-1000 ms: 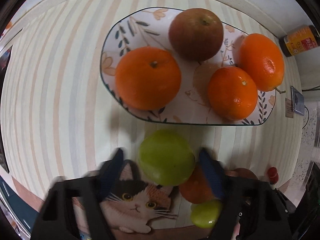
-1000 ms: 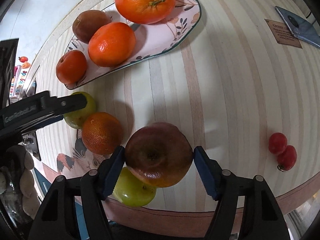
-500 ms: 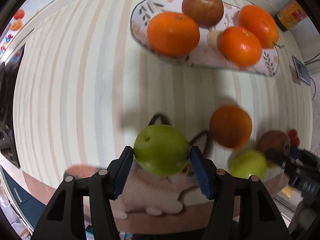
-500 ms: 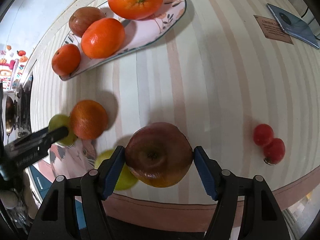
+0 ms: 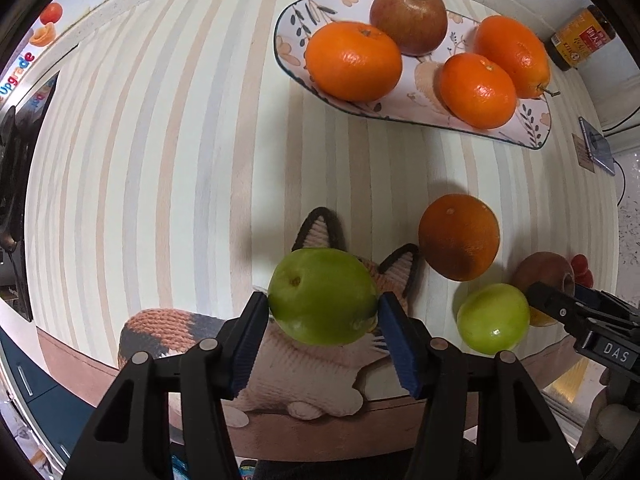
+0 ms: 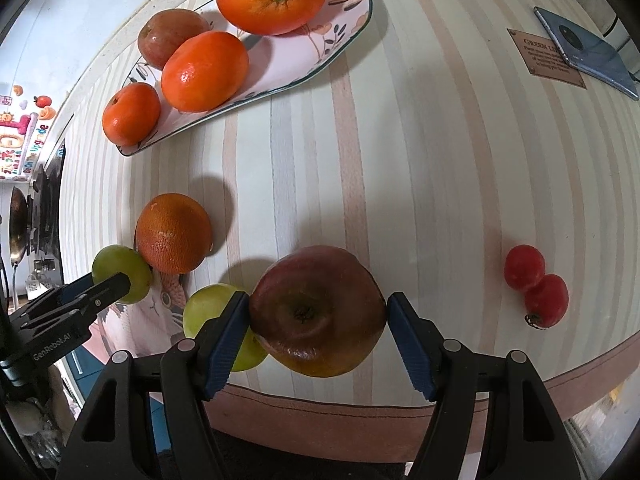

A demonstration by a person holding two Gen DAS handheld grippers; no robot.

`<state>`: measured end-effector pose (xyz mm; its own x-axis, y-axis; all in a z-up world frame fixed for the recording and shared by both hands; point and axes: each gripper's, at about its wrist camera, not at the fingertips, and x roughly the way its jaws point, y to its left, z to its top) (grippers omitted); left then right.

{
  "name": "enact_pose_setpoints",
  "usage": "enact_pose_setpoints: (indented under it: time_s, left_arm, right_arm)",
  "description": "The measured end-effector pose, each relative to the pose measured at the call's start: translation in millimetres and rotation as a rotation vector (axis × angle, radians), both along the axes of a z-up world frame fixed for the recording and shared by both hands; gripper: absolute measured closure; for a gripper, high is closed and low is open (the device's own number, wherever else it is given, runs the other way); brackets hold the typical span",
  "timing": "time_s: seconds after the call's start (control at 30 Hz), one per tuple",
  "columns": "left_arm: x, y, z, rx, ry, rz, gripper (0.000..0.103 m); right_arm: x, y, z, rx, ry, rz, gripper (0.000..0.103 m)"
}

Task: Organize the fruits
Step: 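Carry the green apple and red apple onto the floral plate and release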

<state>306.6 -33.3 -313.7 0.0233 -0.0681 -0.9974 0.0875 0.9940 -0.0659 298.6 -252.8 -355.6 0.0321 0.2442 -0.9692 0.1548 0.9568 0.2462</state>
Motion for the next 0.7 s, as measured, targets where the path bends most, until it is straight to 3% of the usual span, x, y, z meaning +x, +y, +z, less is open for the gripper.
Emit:
enact_pose_setpoints:
  time_s: [0.1,0.13,0.17,0.23,0.33,0.43,0.47,0.53,0.63,0.7]
  left_arm:
    - [15,0,18,-0.027,-0.012,0.004,0.053]
    - [18,1,25,-0.04,-0.018,0.007,0.058]
    - [22,2,34,-0.059,-0.031,0.008,0.074]
    - [37,0,55,-0.089,-0.052,0.0,0.074]
    - [63,-3,58,-0.073,-0.037,-0.055,0.068]
    - [70,-2,22,-0.02,0.059,-0.08,0.063]
    - [74,1,23,-0.073,0.033,-0.057,0.058]
    - [80,3,18,-0.078,0.056,-0.038,0.057]
    - [84,2,12,-0.111,0.08,-0.031,0.044]
    - [83,0,6,-0.149,0.101,-0.023,0.044]
  right_arm:
    - [1,0,7,0.014,-0.026,-0.022,0.031]
    - [2,-1,13,0.032,-0.04,-0.037,0.031]
    - [3,-3,18,0.048,-0.052,-0.048,0.031]
    - [13,-4,32,0.071,-0.088,-0.065,0.031]
    - [31,-3,45,0.063,-0.122,-0.068,0.031]
    - [42,-1,48,0.067,-0.129,-0.061,0.031]
    - [43,0,48,0.064,-0.133,-0.057,0.031]
    - [47,2,48,0.069,-0.129,-0.061,0.031]
    - [47,-1,46,0.092,-0.118,-0.081,0.031]
    - [47,-4,41,0.098,-0.11,-0.091,0.031]
